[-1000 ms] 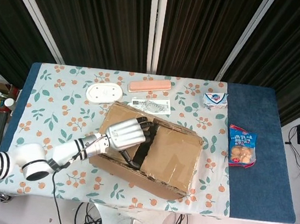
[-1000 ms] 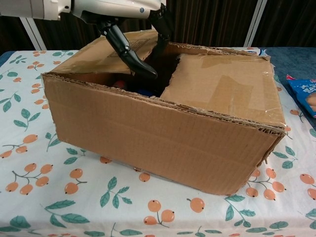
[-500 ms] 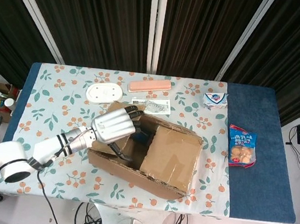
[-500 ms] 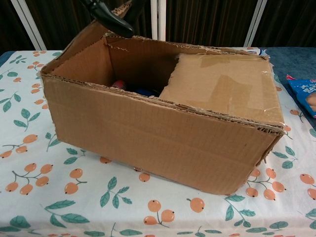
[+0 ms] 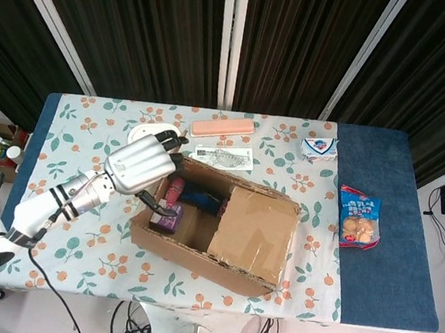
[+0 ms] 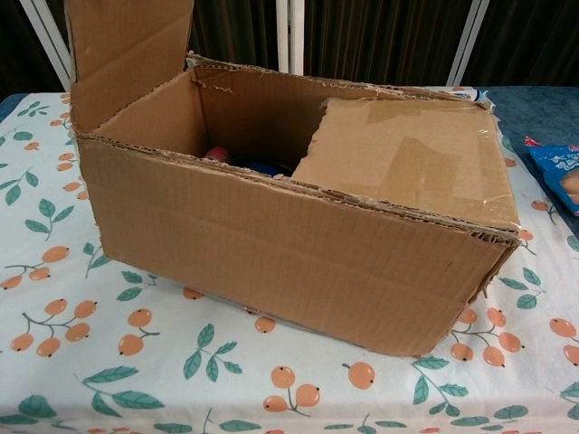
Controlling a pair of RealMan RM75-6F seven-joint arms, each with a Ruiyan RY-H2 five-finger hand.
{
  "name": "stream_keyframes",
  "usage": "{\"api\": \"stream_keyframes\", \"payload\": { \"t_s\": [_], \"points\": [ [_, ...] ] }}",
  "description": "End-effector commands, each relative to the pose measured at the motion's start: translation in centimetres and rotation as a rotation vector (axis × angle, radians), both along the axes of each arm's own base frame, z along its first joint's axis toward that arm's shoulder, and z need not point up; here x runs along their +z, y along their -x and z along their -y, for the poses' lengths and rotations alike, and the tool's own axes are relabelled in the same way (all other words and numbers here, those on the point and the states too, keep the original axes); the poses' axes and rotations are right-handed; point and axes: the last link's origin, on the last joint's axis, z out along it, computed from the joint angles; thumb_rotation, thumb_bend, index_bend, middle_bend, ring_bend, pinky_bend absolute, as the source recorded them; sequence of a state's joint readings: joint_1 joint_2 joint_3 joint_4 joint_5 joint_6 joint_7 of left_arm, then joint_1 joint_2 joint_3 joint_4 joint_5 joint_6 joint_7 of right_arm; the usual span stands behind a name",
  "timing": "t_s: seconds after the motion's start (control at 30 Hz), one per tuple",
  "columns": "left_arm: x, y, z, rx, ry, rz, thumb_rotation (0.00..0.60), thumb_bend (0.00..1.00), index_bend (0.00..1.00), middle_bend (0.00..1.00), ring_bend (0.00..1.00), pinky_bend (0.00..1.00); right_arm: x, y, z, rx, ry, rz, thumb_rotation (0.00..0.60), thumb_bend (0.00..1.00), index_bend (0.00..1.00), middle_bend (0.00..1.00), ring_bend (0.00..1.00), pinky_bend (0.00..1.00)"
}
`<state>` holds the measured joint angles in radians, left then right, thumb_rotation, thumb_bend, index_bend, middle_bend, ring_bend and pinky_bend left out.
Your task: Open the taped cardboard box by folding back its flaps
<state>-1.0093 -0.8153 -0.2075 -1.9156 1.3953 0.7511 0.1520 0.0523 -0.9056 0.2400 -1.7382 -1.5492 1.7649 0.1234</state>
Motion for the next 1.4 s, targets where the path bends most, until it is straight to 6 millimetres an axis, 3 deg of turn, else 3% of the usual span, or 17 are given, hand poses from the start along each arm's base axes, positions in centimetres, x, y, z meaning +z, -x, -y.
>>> {"api": "stream_keyframes", "payload": {
  "t_s": [0.03, 0.5, 0.7, 0.77, 0.83, 0.9, 1.0, 1.03, 1.13, 1.27, 1.4],
  "points": [
    [0.9, 0.6, -0.2, 0.016, -0.023, 0.006, 0.170, 0.00, 0.54, 0.44, 0.13, 0.19, -0.2, -0.2, 0.1, 0.006, -0.003, 0.000, 0.600, 0.20, 0.00, 0.00, 0.00, 0.00],
    [5.2, 5.9, -1.8, 0.173, -0.152, 0.019, 0.168, 0.00, 0.54, 0.44, 0.13, 0.19, -0.7, -0.7, 0.1, 0.005, -0.020, -0.010, 0.600, 0.19, 0.00, 0.00, 0.00, 0.00],
    [7.3, 7.8, -2.0, 0.279, -0.185, 0.119, 0.146, 0.00, 0.54, 0.43, 0.14, 0.19, -1.4, -0.9, 0.5, 0.011, -0.051, -0.022, 0.600, 0.19, 0.00, 0.00, 0.00, 0.00],
    [7.9, 8.6, -1.7, 0.314, -0.206, 0.166, 0.139, 0.00, 0.46, 0.38, 0.14, 0.20, -1.8, -1.2, 0.7, 0.023, -0.077, -0.034, 0.600, 0.19, 0.00, 0.00, 0.00, 0.00],
    [8.7, 10.1, -1.2, 0.363, -0.249, 0.205, 0.170, 0.00, 0.37, 0.32, 0.15, 0.20, -2.4, -1.9, 1.2, 0.057, -0.121, -0.063, 0.600, 0.21, 0.00, 0.00, 0.00, 0.00],
    [9.6, 12.3, -0.7, 0.379, -0.353, 0.187, 0.244, 0.00, 0.28, 0.27, 0.14, 0.20, -3.2, -3.0, 1.8, 0.115, -0.183, -0.104, 0.600, 0.30, 0.00, 0.00, 0.00, 0.00],
    [9.5, 16.7, 0.8, 0.434, -0.473, 0.090, 0.407, 0.00, 0.16, 0.16, 0.11, 0.20, -4.5, -5.2, 3.3, 0.210, -0.282, -0.146, 0.600, 0.49, 0.00, 0.00, 0.00, 0.00],
    [9.2, 17.9, 1.3, 0.471, -0.481, 0.087, 0.424, 0.00, 0.14, 0.13, 0.10, 0.20, -4.9, -5.9, 3.9, 0.236, -0.313, -0.160, 0.600, 0.53, 0.00, 0.00, 0.00, 0.00],
    [8.5, 21.4, 3.4, 0.589, -0.491, 0.118, 0.434, 0.00, 0.12, 0.12, 0.10, 0.20, -6.7, -8.9, 5.9, 0.317, -0.412, -0.199, 0.600, 0.73, 0.00, 0.00, 0.00, 0.00],
    [8.0, 24.7, 5.9, 0.639, -0.521, 0.108, 0.434, 0.00, 0.12, 0.12, 0.10, 0.20, -9.7, -13.2, 8.9, 0.390, -0.551, -0.238, 0.600, 0.88, 0.00, 0.04, 0.00, 0.00],
    [7.2, 27.0, 7.8, 0.679, -0.537, 0.117, 0.435, 0.00, 0.12, 0.12, 0.10, 0.20, -13.4, -17.6, 11.9, 0.435, -0.689, -0.281, 0.600, 0.99, 0.12, 0.12, 0.00, 0.00]
  ]
}}
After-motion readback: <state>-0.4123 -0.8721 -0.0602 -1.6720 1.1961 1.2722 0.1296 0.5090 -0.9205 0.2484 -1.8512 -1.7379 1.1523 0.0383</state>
